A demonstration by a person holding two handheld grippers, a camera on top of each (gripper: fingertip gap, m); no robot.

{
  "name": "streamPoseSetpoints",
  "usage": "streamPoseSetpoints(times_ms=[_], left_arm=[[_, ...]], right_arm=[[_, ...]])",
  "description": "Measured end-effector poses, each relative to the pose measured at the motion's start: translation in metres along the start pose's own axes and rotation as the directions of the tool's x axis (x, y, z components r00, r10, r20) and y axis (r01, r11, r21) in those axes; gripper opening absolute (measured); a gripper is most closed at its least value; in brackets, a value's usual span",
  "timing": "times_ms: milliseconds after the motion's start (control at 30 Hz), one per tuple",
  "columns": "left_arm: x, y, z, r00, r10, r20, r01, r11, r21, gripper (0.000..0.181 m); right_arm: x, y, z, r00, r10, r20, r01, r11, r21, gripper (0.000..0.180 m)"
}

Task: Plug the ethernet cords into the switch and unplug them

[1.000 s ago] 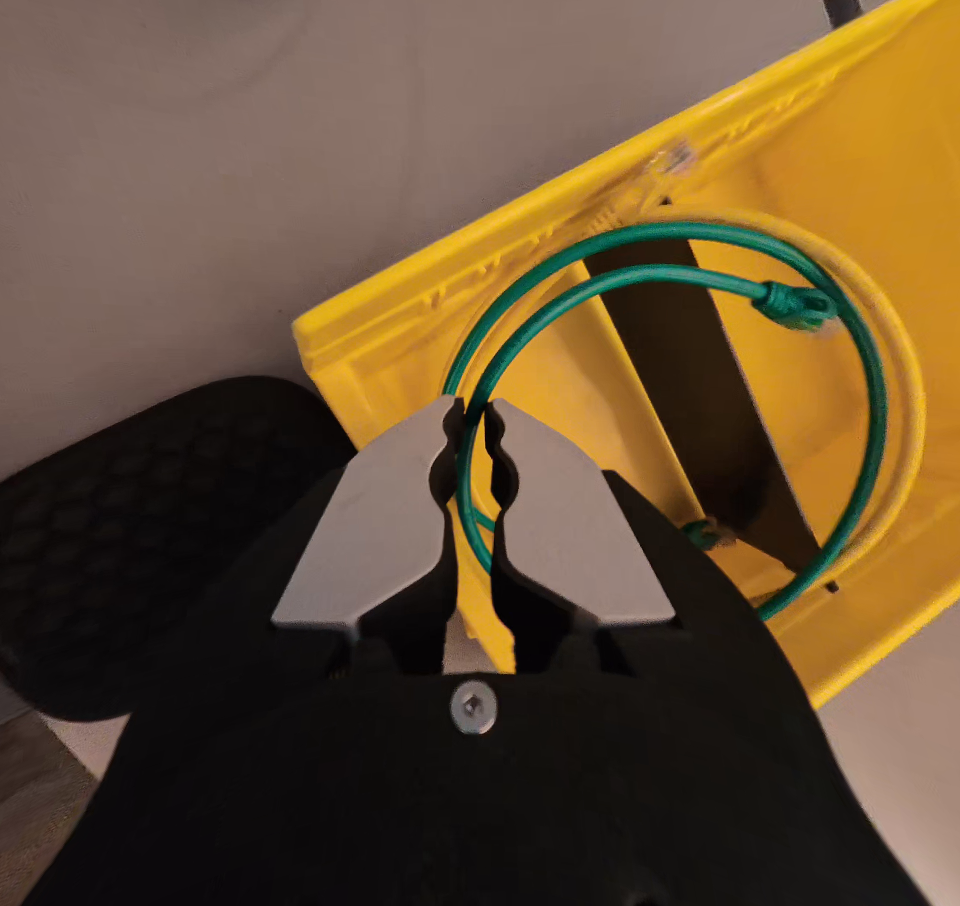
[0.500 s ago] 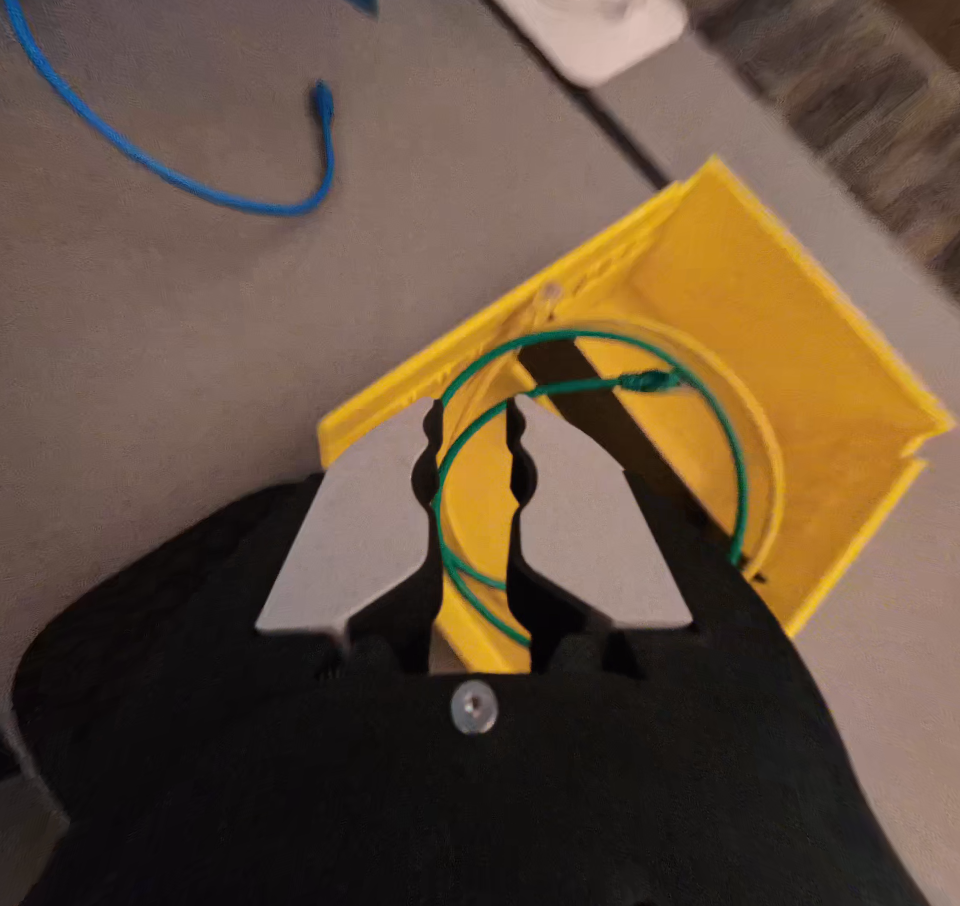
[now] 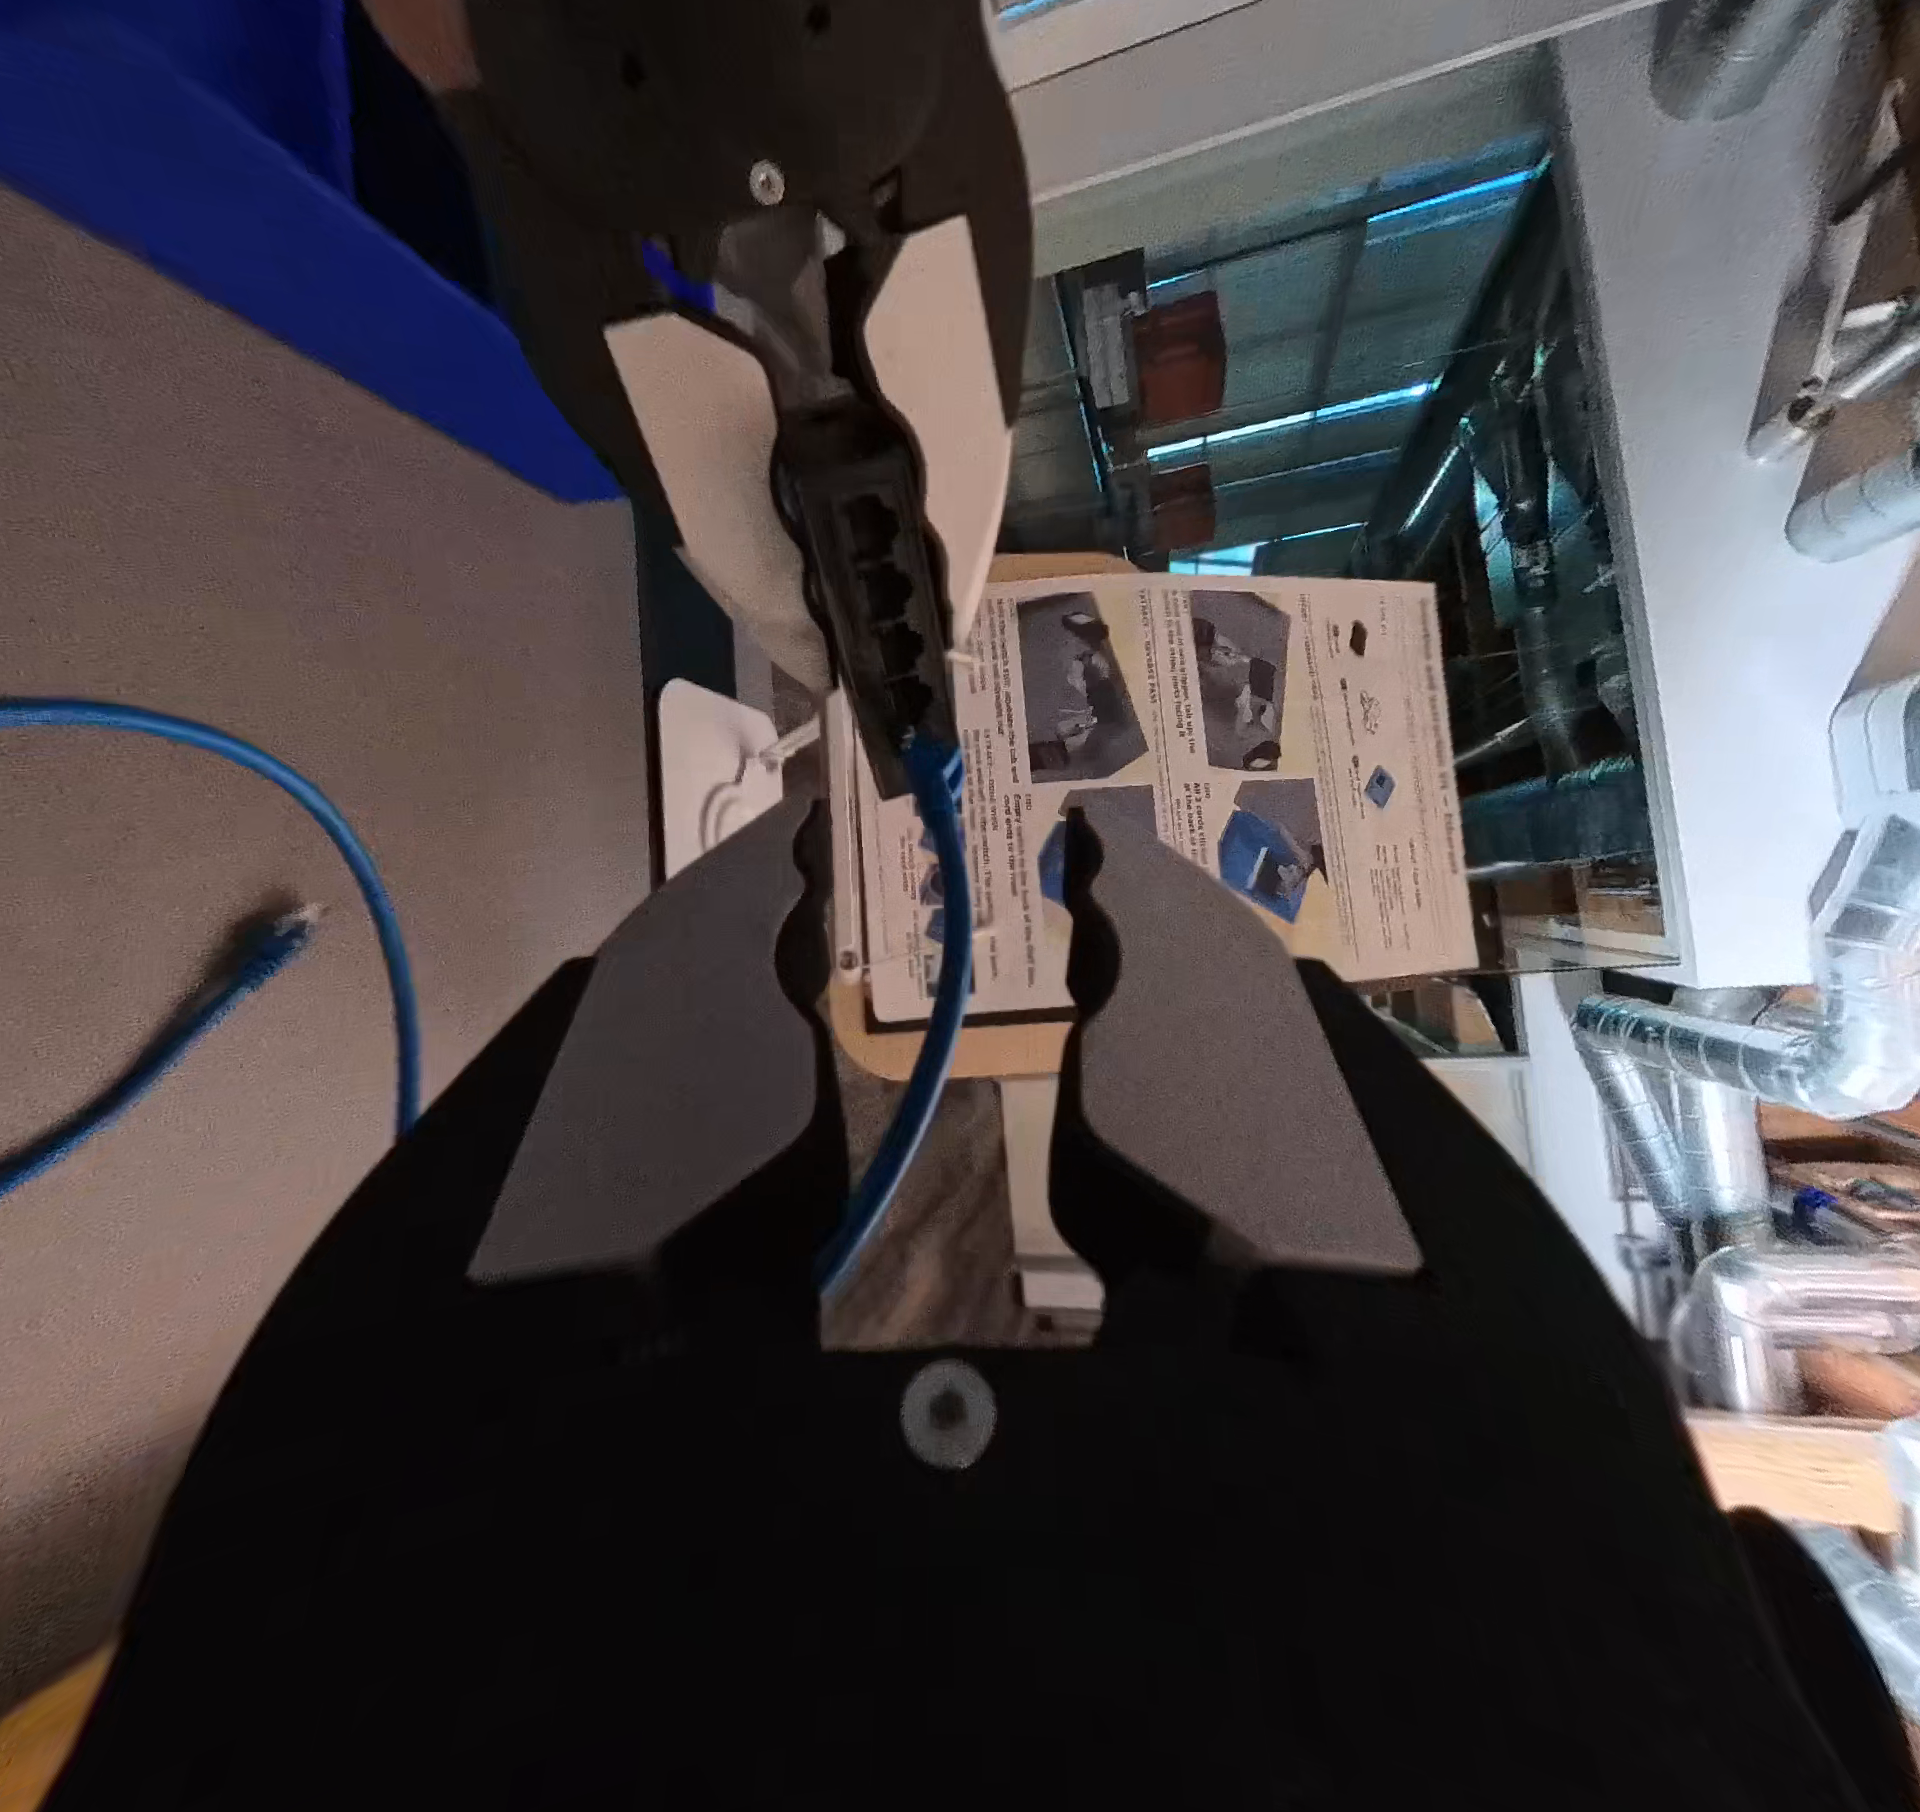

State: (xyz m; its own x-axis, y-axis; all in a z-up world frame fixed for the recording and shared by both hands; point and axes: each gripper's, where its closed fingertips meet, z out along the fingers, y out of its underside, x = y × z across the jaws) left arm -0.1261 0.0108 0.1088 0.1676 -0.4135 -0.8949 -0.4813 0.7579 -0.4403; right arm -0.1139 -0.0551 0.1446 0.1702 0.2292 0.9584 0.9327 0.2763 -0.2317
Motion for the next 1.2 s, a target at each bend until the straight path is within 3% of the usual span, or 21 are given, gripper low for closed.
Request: streamPoseSetpoints(times_ms=[67,200,400,733,933,1033,1200], left_arm=[[0.003,-0.004,-0.001,0.999,0.033,0.003,-0.033,0.999,0.002,0.031],[0.003,-0.013,-0.003,0.998,0.054,0.015,-0.054,0.998,0.022,0.03],[0.002,-0.02,-0.009,0.997,0.07,0.027,-0.072,0.996,0.05,0.03],[0.006,-0.024,-0.01,0.993,0.115,0.031,-0.116,0.992,0.053,0.03],[-0.005,-0.033,-0.011,0.966,0.17,0.197,-0.19,0.978,0.089,0.032],[-0.007,-0.032,-0.007,0.972,0.119,0.205,-0.138,0.987,0.084,0.038],[-0.002,-0.037,-0.008,0.964,0.163,0.211,-0.184,0.979,0.084,0.033]], right_arm=[[-0.002,0.01,0.017,0.994,-0.1,0.046,0.103,0.992,-0.069,0.043],[-0.008,0.021,0.035,0.982,-0.147,0.116,0.16,0.981,-0.107,0.035],[-0.004,0.014,0.037,0.98,-0.193,0.042,0.195,0.98,-0.04,0.016],[-0.009,0.015,0.035,0.983,-0.181,0.04,0.182,0.983,-0.012,0.015],[0.0,0.01,0.028,0.978,-0.21,-0.012,0.209,0.976,-0.06,0.014],[-0.001,0.01,0.026,0.978,-0.208,-0.014,0.206,0.974,-0.093,0.014],[-0.002,0.011,0.02,0.976,-0.218,-0.016,0.215,0.97,-0.118,0.014]])
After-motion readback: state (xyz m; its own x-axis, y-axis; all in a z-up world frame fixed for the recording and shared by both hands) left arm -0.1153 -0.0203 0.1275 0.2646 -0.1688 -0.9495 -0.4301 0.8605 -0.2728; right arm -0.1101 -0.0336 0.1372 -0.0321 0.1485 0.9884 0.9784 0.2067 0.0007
